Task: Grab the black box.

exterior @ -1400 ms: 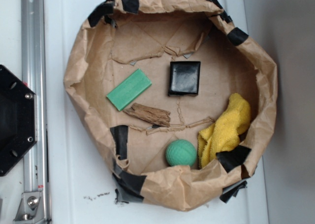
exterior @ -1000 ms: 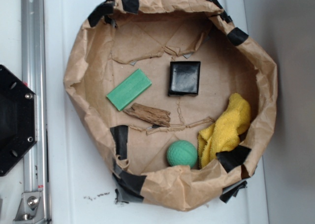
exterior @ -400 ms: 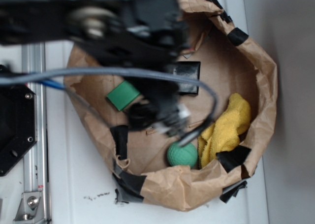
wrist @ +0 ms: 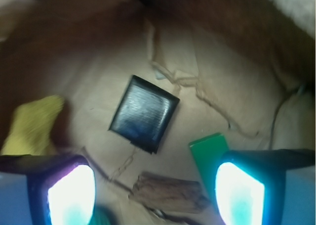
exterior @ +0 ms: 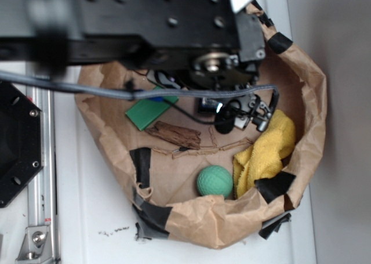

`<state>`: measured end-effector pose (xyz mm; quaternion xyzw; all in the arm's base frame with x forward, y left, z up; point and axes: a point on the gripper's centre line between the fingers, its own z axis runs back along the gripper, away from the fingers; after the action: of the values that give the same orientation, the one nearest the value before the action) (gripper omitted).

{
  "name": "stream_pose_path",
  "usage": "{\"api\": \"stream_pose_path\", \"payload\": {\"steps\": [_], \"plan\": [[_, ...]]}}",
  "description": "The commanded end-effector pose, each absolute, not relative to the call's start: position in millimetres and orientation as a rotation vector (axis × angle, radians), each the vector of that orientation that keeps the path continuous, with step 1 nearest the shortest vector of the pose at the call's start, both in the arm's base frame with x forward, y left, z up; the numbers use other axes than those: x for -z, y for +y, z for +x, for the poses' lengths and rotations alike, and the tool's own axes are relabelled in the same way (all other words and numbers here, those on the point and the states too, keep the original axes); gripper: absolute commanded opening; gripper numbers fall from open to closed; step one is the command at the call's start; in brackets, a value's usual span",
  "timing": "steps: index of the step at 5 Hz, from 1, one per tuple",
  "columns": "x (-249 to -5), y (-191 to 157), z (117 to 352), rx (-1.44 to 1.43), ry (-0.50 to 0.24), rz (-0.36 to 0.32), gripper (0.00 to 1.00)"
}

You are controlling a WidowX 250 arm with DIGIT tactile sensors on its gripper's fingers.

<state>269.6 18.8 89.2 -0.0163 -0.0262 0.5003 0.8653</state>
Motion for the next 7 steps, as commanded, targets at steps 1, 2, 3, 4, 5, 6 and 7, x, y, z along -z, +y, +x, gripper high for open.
{"api": "stream_pose_path", "payload": {"steps": [1, 2, 3, 4, 5, 6, 7], "plan": [[-100.0, 40.1, 262.5, -1.092, -0.096, -0.054, 1.00], [-100.0, 40.1, 262.5, -1.092, -0.096, -0.054, 1.00], [-64.1, 54.7, 260.5, -1.270, -0.125, -0.084, 1.00], [-50.8, 52.3, 264.1, -1.285, -0.101, -0.090, 1.00], [-31.6, 49.3, 271.7, -1.246, -0.090, -0.085, 1.00], [-22.4, 42.5, 286.4, -1.223, -0.044, -0.108, 1.00], [-24.2, 33.8, 299.8, -1.218, -0.024, -0.089, 1.00]]}}
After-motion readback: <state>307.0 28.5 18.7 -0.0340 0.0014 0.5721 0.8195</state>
